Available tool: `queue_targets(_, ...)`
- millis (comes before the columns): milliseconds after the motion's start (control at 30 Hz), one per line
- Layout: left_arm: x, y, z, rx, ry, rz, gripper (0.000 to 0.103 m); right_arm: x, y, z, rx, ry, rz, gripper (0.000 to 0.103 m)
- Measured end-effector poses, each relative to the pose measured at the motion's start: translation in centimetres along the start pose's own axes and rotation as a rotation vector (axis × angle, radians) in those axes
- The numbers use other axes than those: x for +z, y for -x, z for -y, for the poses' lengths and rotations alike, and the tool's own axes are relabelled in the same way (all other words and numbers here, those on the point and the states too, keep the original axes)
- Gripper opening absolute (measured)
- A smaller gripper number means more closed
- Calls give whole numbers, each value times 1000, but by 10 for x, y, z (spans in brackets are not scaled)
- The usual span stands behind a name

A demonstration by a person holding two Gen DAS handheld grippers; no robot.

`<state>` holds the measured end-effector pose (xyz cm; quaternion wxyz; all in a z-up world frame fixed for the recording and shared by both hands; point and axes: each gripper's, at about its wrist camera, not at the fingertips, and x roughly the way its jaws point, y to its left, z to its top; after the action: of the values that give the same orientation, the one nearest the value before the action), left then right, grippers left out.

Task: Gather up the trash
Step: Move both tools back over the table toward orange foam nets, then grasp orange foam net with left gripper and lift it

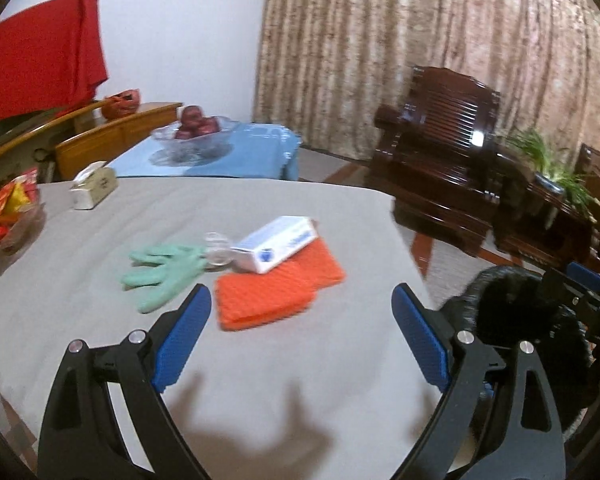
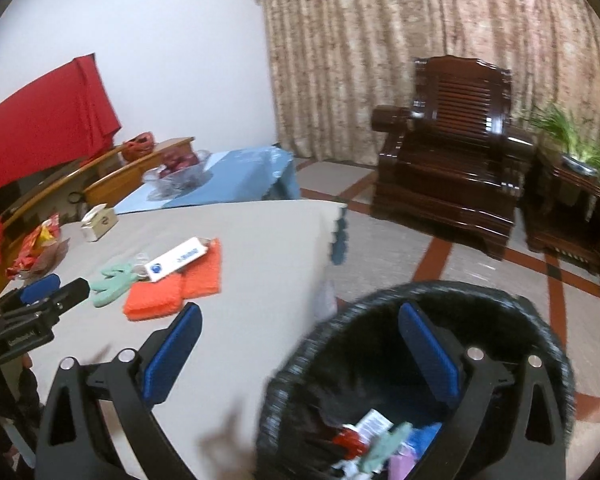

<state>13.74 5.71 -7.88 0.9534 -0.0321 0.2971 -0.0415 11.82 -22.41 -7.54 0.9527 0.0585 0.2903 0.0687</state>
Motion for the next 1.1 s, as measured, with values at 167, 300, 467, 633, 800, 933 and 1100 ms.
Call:
queue_targets(167, -4, -12, -28, 32, 30, -27, 89, 4, -36, -30, 36, 25, -34, 97)
queue_targets(300, -9, -30, -43, 43, 52, -59, 83, 2, -61, -46, 49, 35, -62, 97)
queue_targets(467, -15, -64, -56, 46, 69, -108, 79, 0, -91, -63, 52, 45, -91, 97)
queue_targets(633, -18, -96, -59, 54, 77, -151, 77, 0, -111, -69, 54, 50, -112, 97)
queue_targets(800, -19, -125, -62, 67, 84, -182, 76, 1, -124, -73, 58, 66, -120, 97)
queue_targets(933, -20, -139, -63, 62, 91, -209, 76, 1, -134, -74, 62, 64, -128, 97)
queue_targets(1100, -24, -148, -61, 16, 126, -237, 71, -2, -141, -75, 66, 62, -141, 97)
